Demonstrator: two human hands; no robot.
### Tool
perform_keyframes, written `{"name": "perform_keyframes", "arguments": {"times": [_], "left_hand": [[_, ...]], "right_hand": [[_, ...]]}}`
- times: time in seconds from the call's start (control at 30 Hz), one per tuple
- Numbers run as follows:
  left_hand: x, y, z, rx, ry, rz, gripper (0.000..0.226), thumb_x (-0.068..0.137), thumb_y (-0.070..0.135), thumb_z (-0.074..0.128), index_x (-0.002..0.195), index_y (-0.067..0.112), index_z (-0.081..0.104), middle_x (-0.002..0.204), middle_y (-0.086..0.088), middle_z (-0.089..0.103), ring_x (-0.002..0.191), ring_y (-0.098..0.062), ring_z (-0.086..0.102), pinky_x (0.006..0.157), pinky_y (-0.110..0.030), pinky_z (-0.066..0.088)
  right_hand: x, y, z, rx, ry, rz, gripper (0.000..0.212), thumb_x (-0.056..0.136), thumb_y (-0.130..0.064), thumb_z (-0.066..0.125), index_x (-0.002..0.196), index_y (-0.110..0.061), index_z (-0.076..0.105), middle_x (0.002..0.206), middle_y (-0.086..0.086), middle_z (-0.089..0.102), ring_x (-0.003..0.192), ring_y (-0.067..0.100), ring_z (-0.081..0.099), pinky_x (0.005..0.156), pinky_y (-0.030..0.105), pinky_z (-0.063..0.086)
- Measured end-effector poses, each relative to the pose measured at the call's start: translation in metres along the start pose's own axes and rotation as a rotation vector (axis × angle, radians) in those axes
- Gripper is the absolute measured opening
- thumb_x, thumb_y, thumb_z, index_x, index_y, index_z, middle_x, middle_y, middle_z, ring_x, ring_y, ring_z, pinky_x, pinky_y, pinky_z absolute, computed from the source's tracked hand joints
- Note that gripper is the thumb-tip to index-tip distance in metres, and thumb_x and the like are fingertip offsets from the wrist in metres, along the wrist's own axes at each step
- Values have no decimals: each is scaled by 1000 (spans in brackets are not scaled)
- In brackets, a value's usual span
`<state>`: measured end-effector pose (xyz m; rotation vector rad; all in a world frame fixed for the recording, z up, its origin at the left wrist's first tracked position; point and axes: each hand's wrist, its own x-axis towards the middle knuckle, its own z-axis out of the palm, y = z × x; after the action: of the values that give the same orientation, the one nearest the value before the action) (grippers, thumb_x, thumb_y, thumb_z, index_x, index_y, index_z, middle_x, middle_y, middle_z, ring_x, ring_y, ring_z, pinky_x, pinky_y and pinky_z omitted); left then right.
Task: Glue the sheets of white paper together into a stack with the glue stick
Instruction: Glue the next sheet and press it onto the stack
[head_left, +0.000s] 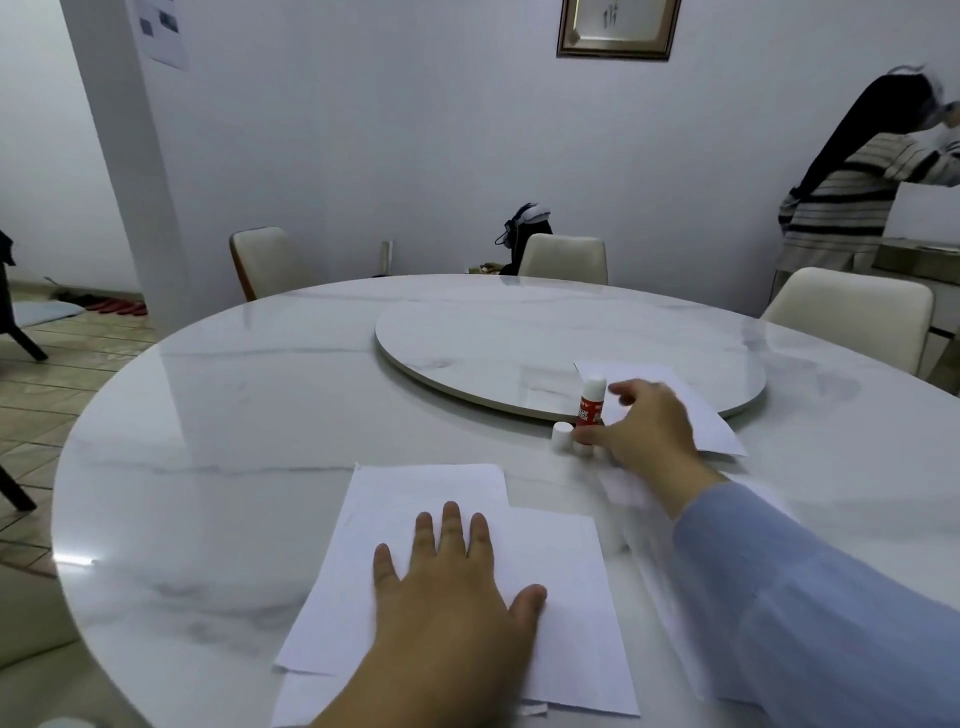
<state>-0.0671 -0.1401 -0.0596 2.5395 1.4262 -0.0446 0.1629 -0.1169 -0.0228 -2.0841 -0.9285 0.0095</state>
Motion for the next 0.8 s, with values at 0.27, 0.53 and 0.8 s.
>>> {"name": "perform_keyframes", "arguments": {"times": [0.27,0.53,0.8], "left_hand": [[3,11,-9,58,-44,-44,78,89,61,20,148,18,-6,159,-5,-12,146,-26,-8,115,-56,2],[12,29,-12,132,-10,-53,76,90,62,15,149,15,0,160,-8,-3,146,-29,0,110,-53,14],[9,2,-27,-369,174,76,55,95,52,17,146,33,19,160,3,2,147,-17,-3,115,-41,9]], "right_hand": [[-11,44,-114,-710,-678,-39,55,62,-36,85,113,-27,67,101,-13,65,89,4,60,75,15,45],[-38,78,-118,-512,-519,-88,86,63,-32,83,138,-40,41,111,-23,54,104,9,51,93,21,39],[-43,55,-149,-424,-413,-164,27,43,-39,82,66,-39,68,71,-11,68,69,6,61,58,23,49]]}}
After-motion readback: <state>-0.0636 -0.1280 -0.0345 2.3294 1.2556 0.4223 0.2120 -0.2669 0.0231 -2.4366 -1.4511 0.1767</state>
